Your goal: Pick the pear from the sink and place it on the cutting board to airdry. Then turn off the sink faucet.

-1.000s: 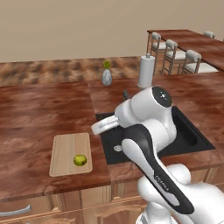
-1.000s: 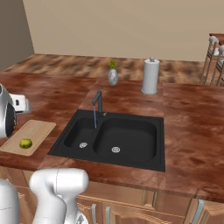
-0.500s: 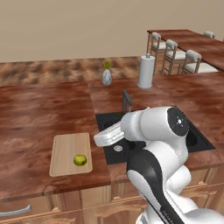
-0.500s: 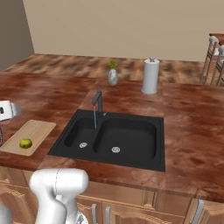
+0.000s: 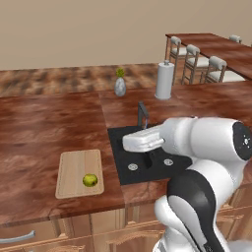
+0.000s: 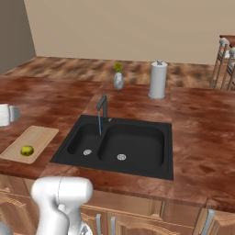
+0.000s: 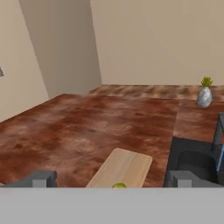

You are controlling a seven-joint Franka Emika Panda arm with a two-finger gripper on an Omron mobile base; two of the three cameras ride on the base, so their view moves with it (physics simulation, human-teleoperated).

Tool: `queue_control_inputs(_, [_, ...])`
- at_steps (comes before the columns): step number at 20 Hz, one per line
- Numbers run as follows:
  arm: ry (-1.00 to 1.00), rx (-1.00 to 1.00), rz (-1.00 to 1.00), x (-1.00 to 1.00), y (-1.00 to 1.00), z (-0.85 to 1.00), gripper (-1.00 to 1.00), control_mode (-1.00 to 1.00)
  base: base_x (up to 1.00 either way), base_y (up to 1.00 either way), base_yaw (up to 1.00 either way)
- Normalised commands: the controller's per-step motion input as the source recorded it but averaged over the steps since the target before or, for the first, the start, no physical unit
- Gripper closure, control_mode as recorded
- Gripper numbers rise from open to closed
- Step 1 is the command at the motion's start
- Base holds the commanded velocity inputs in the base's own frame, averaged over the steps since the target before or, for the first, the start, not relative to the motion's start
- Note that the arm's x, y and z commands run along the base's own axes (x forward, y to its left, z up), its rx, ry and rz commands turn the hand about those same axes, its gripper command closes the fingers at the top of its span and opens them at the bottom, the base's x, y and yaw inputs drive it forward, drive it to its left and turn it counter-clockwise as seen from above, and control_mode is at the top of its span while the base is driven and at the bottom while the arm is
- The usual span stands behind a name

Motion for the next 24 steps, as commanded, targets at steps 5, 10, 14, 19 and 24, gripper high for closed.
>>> queue_control_inputs(5, [0.05, 0.17, -0.03, -0.18, -0.44, 0.63, -1.0, -1.0, 0.0, 0.0, 0.0])
queue_control_inputs(10, [0.0, 0.06, 0.0, -0.27, -0.42, 0.07, -1.0, -1.0, 0.0, 0.0, 0.0])
queue_control_inputs(14, [0.0, 0.07, 0.0, -0.35, -0.47, 0.0, -1.0, -1.0, 0.0, 0.0, 0.0])
queue_control_inputs(19, [0.0, 0.11, 0.0, -0.34, -0.45, -0.01, -1.0, -1.0, 0.0, 0.0, 0.0])
queue_control_inputs(24, [-0.01, 0.01, 0.05, -0.24, -0.41, 0.02, -1.0, -1.0, 0.0, 0.0, 0.0])
